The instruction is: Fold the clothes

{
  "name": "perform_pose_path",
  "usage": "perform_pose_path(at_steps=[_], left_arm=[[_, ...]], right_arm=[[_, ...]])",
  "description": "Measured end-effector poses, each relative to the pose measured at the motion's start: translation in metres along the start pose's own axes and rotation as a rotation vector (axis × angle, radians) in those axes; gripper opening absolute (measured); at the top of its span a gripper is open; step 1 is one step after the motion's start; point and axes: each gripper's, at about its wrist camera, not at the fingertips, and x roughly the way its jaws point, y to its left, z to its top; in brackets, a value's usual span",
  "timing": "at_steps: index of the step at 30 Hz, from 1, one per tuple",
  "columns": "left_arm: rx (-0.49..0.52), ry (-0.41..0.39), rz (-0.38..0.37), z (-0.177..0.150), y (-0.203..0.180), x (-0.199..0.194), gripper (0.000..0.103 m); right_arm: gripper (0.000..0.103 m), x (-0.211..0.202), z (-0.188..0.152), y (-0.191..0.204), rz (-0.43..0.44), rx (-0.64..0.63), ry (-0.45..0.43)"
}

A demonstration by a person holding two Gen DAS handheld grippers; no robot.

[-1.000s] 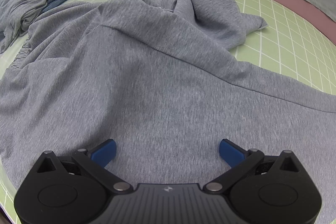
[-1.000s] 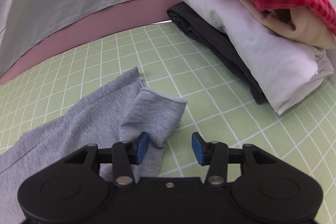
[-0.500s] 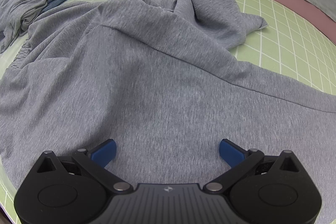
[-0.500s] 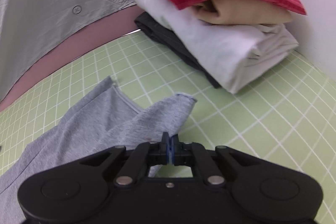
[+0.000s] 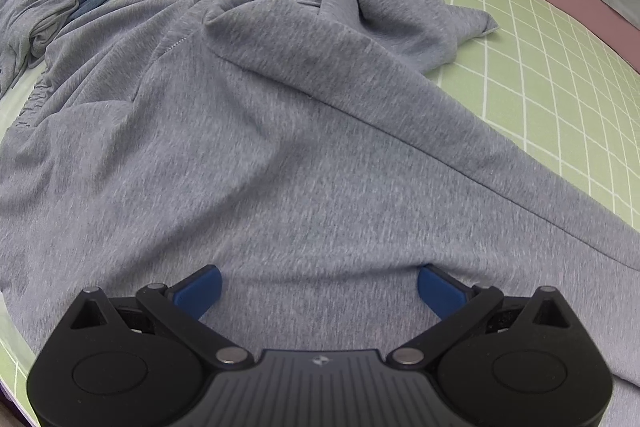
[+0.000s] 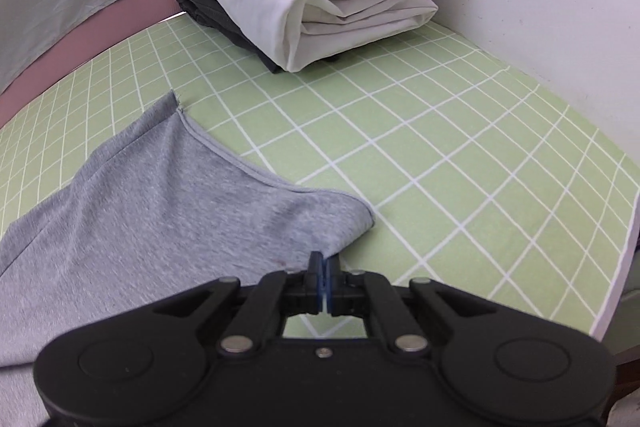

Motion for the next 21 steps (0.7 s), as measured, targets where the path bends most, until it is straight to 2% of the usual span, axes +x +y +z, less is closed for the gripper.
perform_pose_path(at_steps=[8,11,13,16,17,18,19,20,21], left_arm=[[0.100,0.030,-0.036,-0.043,0.005,-0.015,0.103],[0.101,0.015,-0.036,-0.059,0.010,-0.020,0.103],[0.099,0.009,-0.035,-0.063,0.012,-0.022,0.103],[0.090,0.020,-0.031,-0.062,0.012,-0.022,0.103],[0.087,0.026,-0.030,-0.061,0.012,-0.021,0.103],[0.087,0.031,-0.029,-0.060,0.012,-0.021,0.103],[0.086,0.035,-0.029,-0.059,0.012,-0.021,0.103],[0.085,0.037,-0.029,-0.058,0.013,-0.021,0.103],[0.084,0.037,-0.029,-0.058,0.013,-0.021,0.103]], right_arm=[[0.000,-0.024,-0.003,-0.037,-0.057,0.005,-0.062],[0.000,-0.021,-0.011,-0.050,-0.022,0.002,-0.023],[0.001,-0.022,-0.015,-0.049,0.017,-0.034,-0.027],[0.003,-0.026,-0.010,-0.042,0.019,-0.096,-0.049],[0.012,-0.027,-0.005,-0.041,0.017,-0.093,-0.058],[0.029,-0.029,0.001,-0.041,0.012,-0.075,-0.072],[0.038,-0.031,0.006,-0.041,0.012,-0.053,-0.087],[0.043,-0.033,0.013,-0.042,0.018,-0.026,-0.104],[0.043,-0.034,0.021,-0.043,0.031,-0.007,-0.117]])
